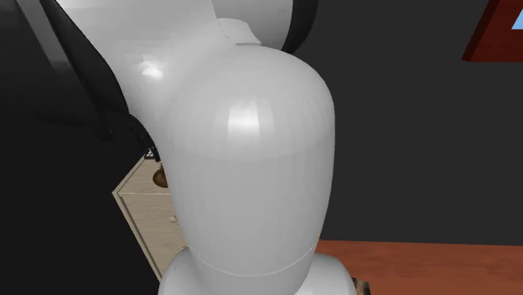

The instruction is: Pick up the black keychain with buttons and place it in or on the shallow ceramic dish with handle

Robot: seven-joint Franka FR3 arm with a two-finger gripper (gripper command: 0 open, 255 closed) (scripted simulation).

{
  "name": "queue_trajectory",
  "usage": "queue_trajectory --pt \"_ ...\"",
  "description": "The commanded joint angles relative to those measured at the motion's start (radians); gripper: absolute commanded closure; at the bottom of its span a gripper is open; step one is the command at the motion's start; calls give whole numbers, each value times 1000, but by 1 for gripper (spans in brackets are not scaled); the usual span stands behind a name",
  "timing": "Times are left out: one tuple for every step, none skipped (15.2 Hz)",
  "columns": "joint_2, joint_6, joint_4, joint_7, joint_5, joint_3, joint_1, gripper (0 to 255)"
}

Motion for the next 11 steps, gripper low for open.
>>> queue_trajectory --pt "13 27 -17 8 -10 4 0 255" --pt "21 41 -24 13 -15 5 0 255" --pt "28 54 -32 17 -21 7 0 255" --pt "36 68 -40 22 -28 8 0 255" --pt "45 81 -47 27 -34 10 0 255" --pt "53 94 -53 32 -41 11 0 255" --pt "53 94 -53 32 -41 11 0 255" --pt "53 94 -53 32 -41 11 1 255" --pt "53 94 -53 32 -41 11 1 255" --pt "53 94 -53 32 -41 11 1 255" --pt "53 94 -53 32 -41 11 1 255"
